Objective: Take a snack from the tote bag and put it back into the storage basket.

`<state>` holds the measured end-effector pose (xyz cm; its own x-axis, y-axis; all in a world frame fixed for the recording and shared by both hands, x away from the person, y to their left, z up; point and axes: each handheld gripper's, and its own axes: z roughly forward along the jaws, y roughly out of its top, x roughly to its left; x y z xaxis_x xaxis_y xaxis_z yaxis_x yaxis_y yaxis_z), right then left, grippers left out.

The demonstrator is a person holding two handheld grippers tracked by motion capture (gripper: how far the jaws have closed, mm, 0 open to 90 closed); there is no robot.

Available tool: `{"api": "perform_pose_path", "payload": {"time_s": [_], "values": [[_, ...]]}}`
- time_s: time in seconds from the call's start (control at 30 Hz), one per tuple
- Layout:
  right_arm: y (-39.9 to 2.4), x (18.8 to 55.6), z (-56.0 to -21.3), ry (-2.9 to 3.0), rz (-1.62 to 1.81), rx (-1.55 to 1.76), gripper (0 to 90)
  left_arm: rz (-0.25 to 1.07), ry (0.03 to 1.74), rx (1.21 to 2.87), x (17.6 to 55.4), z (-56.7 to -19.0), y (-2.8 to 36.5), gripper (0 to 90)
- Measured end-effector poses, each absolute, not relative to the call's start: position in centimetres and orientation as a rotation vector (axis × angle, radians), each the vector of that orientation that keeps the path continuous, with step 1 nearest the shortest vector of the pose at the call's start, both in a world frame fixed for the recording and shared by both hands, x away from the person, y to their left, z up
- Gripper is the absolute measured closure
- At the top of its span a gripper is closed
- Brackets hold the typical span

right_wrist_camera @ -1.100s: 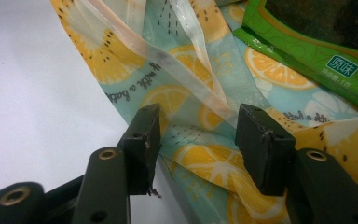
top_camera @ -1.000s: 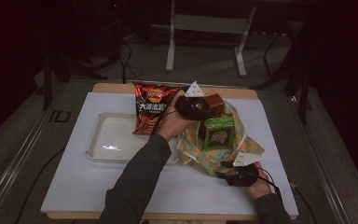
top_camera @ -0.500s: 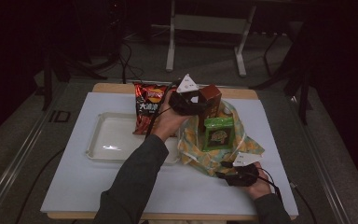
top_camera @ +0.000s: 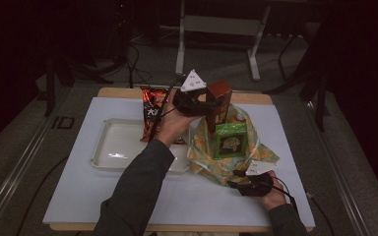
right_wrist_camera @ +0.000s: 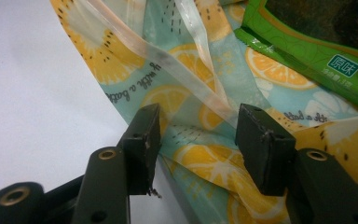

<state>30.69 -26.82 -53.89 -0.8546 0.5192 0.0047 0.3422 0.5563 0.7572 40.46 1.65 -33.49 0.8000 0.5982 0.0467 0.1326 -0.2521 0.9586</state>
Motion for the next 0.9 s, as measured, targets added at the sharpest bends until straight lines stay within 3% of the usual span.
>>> {"api": "perform_pose_path", "payload": {"time_s": [0.9], "values": [[-26.8,30.7,-53.9,2.574,1.18,0.723,49.5,0.454,0.556,1.757,37.7,-30.5,5.7,42.7]]}}
